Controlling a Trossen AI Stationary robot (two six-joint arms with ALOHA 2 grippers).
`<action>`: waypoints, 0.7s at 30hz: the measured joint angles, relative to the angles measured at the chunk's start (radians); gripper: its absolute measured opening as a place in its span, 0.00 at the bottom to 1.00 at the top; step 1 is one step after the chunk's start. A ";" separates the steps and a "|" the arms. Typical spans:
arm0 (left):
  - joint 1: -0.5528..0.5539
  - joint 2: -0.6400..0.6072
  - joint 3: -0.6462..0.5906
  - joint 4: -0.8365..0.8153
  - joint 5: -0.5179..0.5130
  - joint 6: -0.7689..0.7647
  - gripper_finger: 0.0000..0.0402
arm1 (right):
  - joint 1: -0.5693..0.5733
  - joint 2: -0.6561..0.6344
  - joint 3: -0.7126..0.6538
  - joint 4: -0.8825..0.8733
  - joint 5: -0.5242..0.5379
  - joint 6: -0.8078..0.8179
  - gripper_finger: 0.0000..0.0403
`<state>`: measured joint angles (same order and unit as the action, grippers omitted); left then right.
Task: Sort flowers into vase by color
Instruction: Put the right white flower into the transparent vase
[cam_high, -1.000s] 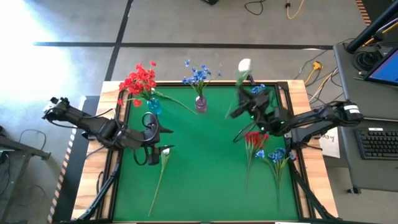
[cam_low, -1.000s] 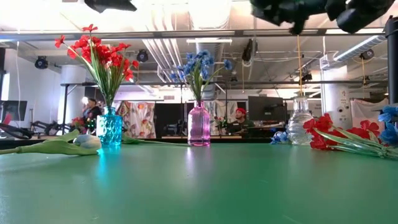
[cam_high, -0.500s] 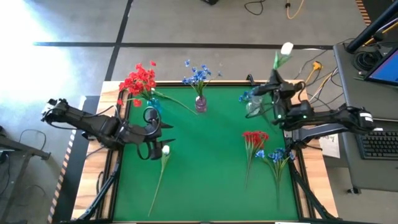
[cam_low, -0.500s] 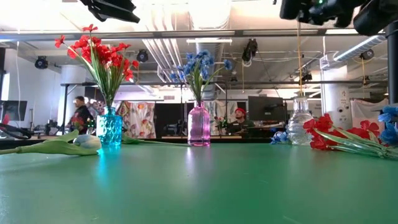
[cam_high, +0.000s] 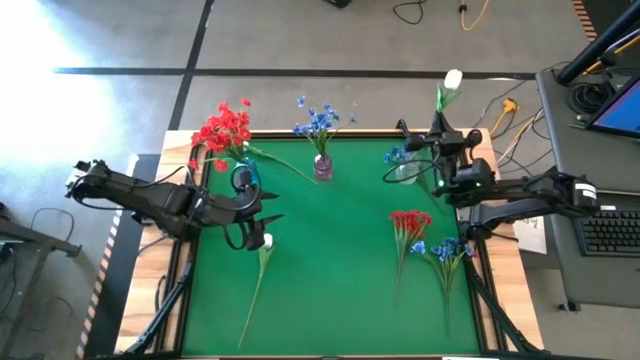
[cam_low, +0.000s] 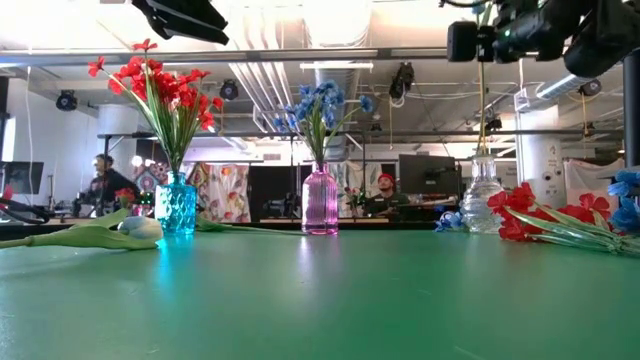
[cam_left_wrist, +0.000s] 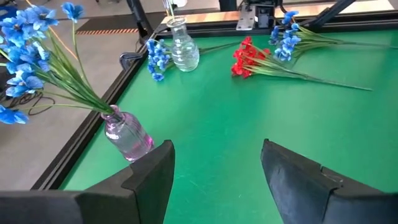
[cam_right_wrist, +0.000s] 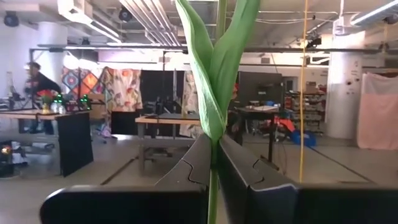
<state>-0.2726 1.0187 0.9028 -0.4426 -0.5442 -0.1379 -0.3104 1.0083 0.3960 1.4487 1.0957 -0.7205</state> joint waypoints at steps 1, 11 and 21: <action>0.000 0.000 0.000 0.000 0.000 0.000 0.56 | -0.006 0.008 -0.003 0.000 0.000 0.010 0.03; 0.000 0.001 0.000 0.001 -0.023 0.000 0.56 | -0.013 0.067 -0.021 0.000 -0.004 0.030 0.03; 0.000 0.001 0.000 0.000 -0.024 -0.001 0.56 | -0.013 0.075 -0.083 -0.001 0.011 0.116 0.03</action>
<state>-0.2729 1.0195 0.9028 -0.4423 -0.5678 -0.1390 -0.3233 1.0837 0.3128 1.4477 1.1067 -0.6041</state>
